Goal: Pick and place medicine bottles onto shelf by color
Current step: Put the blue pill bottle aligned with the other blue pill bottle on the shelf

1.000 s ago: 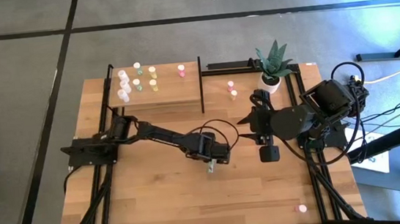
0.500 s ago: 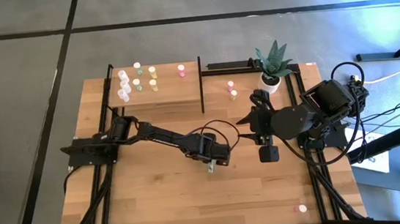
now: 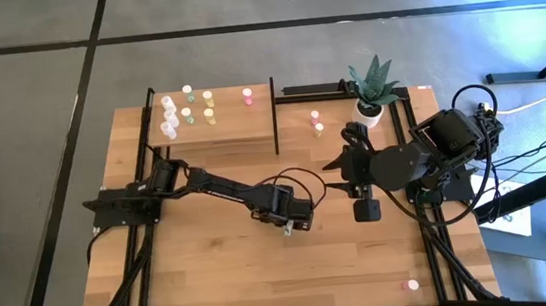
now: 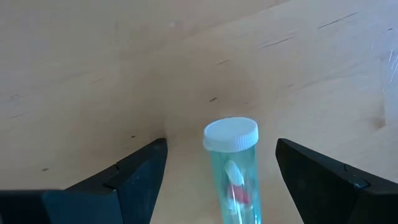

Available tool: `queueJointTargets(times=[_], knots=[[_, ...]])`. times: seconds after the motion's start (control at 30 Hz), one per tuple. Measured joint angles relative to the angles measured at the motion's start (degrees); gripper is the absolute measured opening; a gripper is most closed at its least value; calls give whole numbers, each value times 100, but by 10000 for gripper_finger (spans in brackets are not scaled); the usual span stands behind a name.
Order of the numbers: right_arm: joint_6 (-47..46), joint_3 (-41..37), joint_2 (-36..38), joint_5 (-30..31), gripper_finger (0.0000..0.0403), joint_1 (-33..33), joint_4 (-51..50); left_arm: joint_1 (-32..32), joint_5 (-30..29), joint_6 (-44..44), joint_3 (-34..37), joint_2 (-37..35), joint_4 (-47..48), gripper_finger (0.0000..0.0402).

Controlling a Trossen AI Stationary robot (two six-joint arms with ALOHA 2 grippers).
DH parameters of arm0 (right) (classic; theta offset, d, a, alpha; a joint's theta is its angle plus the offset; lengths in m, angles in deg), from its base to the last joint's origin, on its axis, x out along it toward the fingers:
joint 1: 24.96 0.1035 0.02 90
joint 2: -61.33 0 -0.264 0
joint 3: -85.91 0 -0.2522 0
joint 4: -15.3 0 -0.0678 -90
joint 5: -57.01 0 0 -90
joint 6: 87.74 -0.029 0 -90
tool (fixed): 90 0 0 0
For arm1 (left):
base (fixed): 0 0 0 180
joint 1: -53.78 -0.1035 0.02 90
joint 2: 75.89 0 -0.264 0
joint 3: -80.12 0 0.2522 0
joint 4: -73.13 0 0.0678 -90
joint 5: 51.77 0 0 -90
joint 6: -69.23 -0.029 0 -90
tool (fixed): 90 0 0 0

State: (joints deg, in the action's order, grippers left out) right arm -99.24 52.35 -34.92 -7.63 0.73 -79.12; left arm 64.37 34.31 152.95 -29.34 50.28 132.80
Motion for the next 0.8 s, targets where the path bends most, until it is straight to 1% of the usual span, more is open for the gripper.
queueJointTargets(times=[0.2, 0.57, 0.8], knots=[[1, 0, -2, 0, 154, 1, 13, -15, -2, 1, -2, 2, 13, 293], [0, 0, -2, 0, 154, 0, 13, -72, -134, -9, -2, 7, 22, 231], [0, 0, -2, 0, 154, -1, 13, -72, -178, -122, 0, 9, 4, 211]])
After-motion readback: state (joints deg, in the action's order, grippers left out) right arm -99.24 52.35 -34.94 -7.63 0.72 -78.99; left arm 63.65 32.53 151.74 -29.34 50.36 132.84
